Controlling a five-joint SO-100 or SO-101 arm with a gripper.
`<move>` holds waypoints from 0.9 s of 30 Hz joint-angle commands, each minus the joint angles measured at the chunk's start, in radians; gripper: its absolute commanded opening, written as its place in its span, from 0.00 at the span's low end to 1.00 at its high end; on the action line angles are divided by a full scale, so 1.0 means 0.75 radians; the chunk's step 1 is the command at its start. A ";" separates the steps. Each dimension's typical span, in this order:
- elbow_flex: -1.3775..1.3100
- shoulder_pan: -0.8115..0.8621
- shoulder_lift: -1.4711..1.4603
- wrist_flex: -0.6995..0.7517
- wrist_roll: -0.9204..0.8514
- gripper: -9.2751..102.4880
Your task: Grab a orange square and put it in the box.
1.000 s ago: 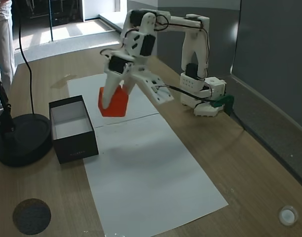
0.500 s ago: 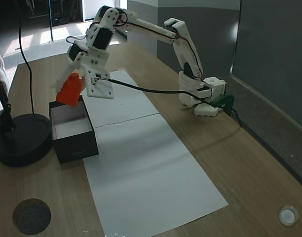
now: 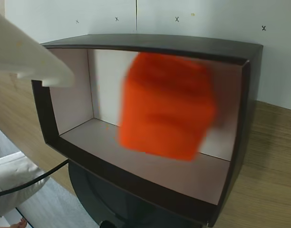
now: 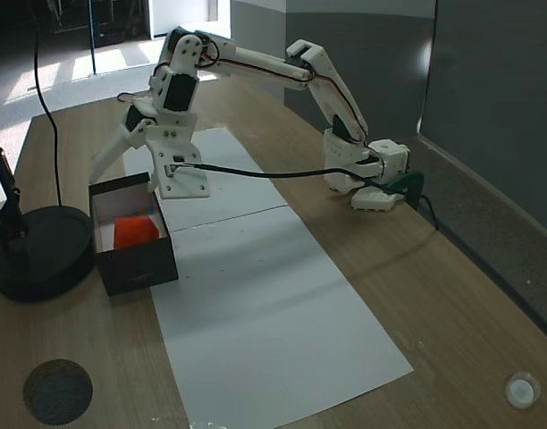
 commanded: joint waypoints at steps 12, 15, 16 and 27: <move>0.074 -0.074 0.677 0.209 -0.004 0.10; 0.325 -0.110 0.978 0.209 -0.002 0.08; 0.407 -0.121 1.088 0.207 0.006 0.08; 1.432 -0.037 2.233 0.000 0.057 0.08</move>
